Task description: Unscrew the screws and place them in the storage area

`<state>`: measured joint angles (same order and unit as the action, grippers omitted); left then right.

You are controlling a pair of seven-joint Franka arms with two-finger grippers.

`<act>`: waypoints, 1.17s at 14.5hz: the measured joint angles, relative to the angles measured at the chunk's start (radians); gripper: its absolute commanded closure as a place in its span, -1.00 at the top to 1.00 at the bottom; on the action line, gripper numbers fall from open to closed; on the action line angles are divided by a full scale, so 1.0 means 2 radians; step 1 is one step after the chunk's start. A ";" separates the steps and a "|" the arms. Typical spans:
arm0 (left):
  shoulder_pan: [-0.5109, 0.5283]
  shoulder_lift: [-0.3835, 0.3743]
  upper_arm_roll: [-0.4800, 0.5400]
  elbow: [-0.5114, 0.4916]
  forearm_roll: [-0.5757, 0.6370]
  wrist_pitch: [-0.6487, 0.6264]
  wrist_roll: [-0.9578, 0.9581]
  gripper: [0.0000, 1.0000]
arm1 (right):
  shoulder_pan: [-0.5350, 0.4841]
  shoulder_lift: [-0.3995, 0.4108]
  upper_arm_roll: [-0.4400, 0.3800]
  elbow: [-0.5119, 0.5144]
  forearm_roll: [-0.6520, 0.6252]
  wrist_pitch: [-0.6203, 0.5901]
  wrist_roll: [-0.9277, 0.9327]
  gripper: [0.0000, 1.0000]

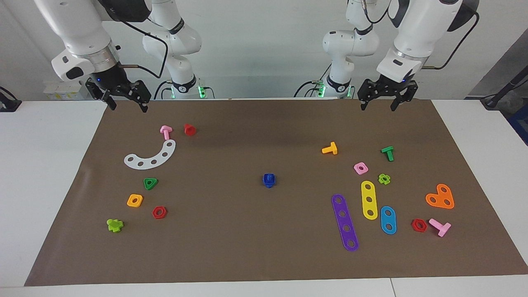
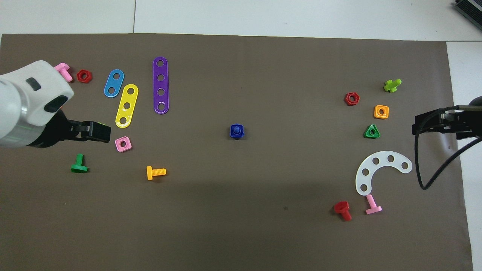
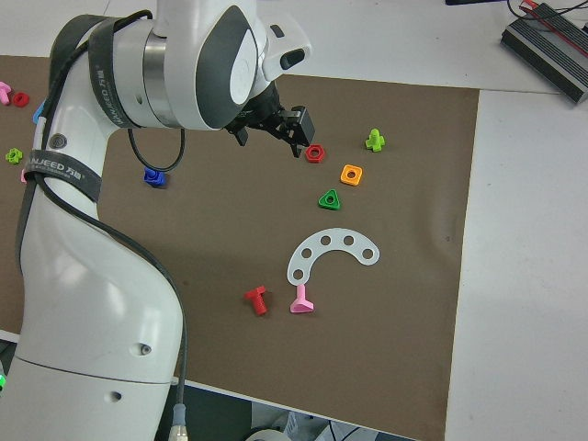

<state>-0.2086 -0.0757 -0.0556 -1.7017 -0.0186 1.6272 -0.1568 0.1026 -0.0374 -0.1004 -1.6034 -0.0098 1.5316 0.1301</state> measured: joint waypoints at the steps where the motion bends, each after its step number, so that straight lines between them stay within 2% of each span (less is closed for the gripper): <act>1: -0.015 0.007 0.000 -0.001 0.000 0.007 -0.011 1.00 | 0.000 0.000 0.000 0.000 0.000 0.000 0.000 1.00; 4: -0.057 0.038 0.000 -0.003 -0.004 0.057 -0.076 0.98 | 0.000 0.000 0.000 0.000 0.000 0.000 0.000 1.00; 7: -0.108 0.089 -0.001 -0.003 -0.005 0.123 -0.134 0.97 | 0.000 0.000 0.000 0.000 0.000 0.000 0.000 1.00; 13: -0.155 0.167 -0.001 0.003 -0.005 0.215 -0.149 0.91 | 0.000 0.000 0.000 0.000 0.000 0.000 0.000 1.00; 17: -0.188 0.238 0.000 0.027 -0.005 0.263 -0.165 0.88 | 0.000 0.000 0.000 0.000 0.000 0.000 0.000 1.00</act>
<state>-0.5844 0.4004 -0.0566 -1.6482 -0.0295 2.1536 -0.4867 0.1026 -0.0374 -0.1003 -1.6034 -0.0098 1.5316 0.1301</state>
